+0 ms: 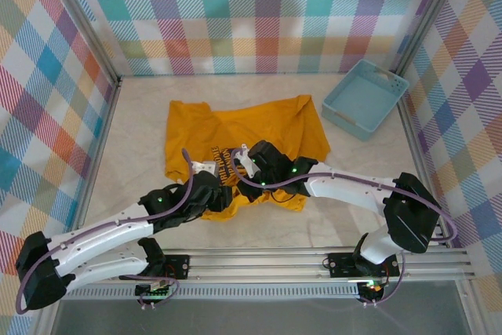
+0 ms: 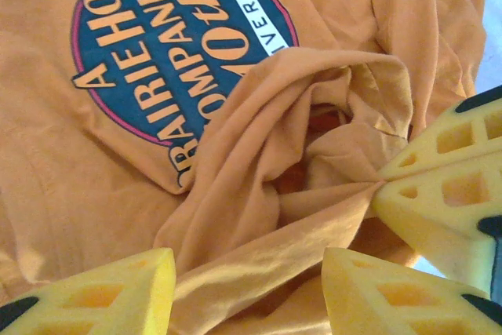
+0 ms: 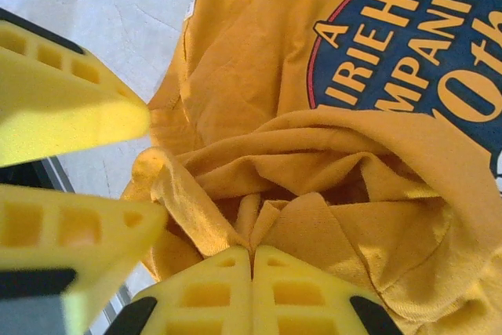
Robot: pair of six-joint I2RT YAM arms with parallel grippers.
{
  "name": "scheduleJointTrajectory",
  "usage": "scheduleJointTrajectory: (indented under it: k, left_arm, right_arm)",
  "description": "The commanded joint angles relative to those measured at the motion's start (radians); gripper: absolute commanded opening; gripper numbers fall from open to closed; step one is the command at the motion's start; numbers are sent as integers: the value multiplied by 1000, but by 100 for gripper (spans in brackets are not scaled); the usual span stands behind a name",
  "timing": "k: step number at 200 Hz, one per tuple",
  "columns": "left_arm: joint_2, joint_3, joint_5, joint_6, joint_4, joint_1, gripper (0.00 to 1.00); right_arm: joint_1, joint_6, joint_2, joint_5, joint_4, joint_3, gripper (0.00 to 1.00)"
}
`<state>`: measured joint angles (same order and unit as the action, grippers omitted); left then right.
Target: Fold the inside-out t-shirt
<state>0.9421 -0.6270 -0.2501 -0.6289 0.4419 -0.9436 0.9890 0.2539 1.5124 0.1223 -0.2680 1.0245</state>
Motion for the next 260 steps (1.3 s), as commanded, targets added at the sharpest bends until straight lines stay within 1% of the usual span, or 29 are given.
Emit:
scheduleJointTrajectory:
  k: [1,17,45,54,71,83,97,114,117,130,139,159,180,200,221,235,243,260]
  left_arm:
    - [55,-40,27,53,-56,9,49]
    - [96,-59,19,58,-71,9,44]
    - [148,-79,-29,46,-73,9,34]
    - [155,-80,-33,46,-80,9,27]
    - [166,-80,-34,39,-91,9,11]
    - [171,-80,-36,32,-90,9,0]
    - [159,-68,-41,16,-85,9,0]
    - [106,-34,-45,-6,-92,9,0]
    - [93,-26,-43,-10,-95,9,0]
    - [40,6,-35,-23,-108,10,0]
    - [15,24,-27,-30,-116,11,0]
    - [-9,39,-23,-41,-101,11,0]
    - [-32,55,-14,-49,-96,11,0]
    - [-59,68,-9,-52,-95,11,0]
    - [-76,73,-4,-53,-92,11,0]
    - [-88,73,3,-56,-92,11,0]
    - [-96,75,3,-60,-92,11,0]
    - [-125,74,-4,-66,-80,11,0]
  right_arm:
    - [11,12,-30,38,45,-17,0]
    - [12,9,-31,40,44,-17,0]
    - [17,4,-29,46,43,-21,0]
    - [17,5,-29,44,43,-23,0]
    - [17,7,-27,34,42,-29,0]
    - [16,13,-28,16,40,-36,4]
    - [16,33,-34,-19,34,-46,15]
    - [7,67,-44,-61,31,-65,23]
    - [3,70,-47,-63,30,-69,26]
    - [-8,97,-61,-64,44,-97,32]
    - [-13,110,-74,-56,61,-118,34]
    - [-16,134,-85,-54,75,-137,36]
    - [-17,162,-93,-86,70,-144,44]
    - [-21,183,-78,-75,87,-136,49]
    - [-21,208,-25,-44,87,-105,53]
    - [-21,219,17,-35,83,-87,53]
    - [-21,226,38,-48,62,-75,50]
    - [-22,240,71,-104,33,-73,37]
